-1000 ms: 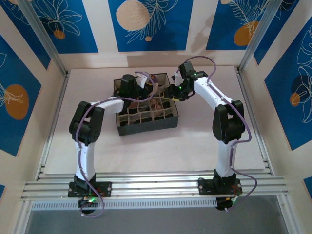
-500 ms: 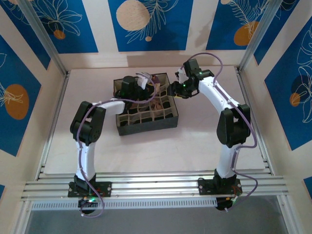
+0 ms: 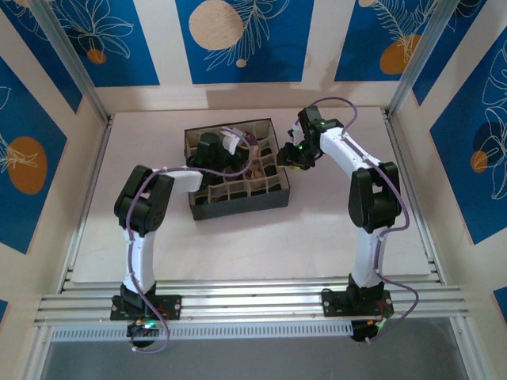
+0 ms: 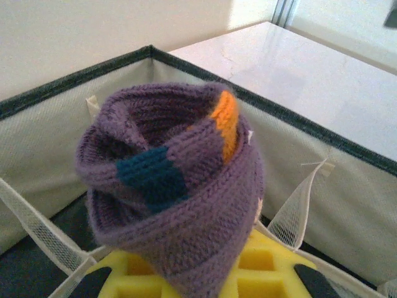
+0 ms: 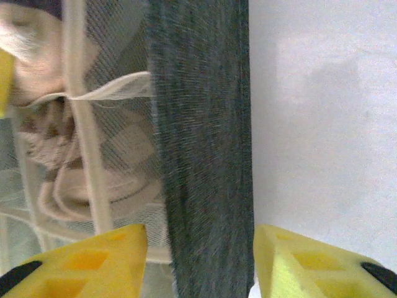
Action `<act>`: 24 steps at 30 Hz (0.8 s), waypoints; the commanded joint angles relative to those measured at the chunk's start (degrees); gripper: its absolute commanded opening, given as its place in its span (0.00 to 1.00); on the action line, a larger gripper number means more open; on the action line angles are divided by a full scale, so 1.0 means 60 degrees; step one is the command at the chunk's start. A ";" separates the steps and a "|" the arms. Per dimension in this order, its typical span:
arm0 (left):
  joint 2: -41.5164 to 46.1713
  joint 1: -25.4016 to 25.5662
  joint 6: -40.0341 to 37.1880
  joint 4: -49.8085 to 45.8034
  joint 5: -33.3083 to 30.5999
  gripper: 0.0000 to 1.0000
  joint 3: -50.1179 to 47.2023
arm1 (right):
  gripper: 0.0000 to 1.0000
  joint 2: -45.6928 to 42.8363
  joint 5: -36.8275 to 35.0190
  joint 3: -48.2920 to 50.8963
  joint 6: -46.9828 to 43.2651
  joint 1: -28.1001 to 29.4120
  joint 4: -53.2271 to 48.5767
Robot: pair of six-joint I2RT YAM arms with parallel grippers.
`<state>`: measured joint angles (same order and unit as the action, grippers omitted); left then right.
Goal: Roll the socks
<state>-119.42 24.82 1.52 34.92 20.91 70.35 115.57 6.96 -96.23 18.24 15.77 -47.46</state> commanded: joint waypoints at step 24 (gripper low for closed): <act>-0.0173 0.0097 -0.0271 -0.0408 -0.0543 0.46 0.0365 | 0.40 -0.0085 0.0165 0.0097 -0.0140 -0.0150 -0.0117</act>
<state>-119.79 24.88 -0.08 32.12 17.72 71.75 116.92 7.07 -96.18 18.09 15.55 -47.57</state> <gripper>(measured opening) 0.411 0.402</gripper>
